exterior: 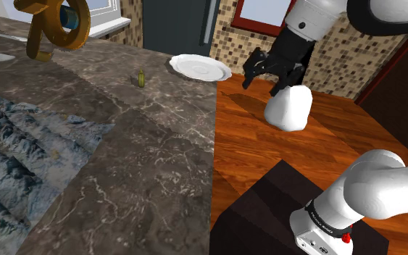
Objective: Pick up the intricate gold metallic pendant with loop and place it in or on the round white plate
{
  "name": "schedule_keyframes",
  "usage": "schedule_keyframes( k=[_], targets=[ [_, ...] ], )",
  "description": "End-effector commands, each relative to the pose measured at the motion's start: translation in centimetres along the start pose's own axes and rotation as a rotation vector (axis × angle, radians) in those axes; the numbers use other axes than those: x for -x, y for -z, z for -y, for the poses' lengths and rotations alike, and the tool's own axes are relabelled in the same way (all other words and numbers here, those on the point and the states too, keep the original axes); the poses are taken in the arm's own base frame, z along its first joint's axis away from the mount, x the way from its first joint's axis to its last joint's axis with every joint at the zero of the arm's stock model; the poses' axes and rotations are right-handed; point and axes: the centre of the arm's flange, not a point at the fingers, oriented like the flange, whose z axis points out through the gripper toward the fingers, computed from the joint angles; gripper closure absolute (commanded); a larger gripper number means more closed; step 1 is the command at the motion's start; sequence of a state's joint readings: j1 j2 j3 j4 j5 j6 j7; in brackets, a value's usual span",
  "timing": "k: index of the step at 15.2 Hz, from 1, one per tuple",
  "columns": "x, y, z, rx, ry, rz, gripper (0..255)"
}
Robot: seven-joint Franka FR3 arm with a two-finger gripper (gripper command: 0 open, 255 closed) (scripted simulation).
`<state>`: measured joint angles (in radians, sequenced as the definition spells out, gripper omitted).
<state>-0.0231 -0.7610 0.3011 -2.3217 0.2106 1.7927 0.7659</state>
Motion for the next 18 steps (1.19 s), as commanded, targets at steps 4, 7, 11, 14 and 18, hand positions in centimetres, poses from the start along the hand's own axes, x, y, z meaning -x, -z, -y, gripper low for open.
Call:
schedule_keyframes(
  k=[4,7,11,14,18],
  targets=[
    [2.0,-0.9,5.7,-0.028,-0.162,0.0,0],
    [2.6,-1.2,9.4,-0.044,-0.256,-0.001,0],
    [2.9,-1.5,14.3,-0.066,-0.381,-0.002,0],
    [2.7,-1.6,18.0,-0.082,-0.474,-0.003,0],
    [1.9,-1.7,22.9,-0.104,-0.599,-0.004,0]
  ],
)
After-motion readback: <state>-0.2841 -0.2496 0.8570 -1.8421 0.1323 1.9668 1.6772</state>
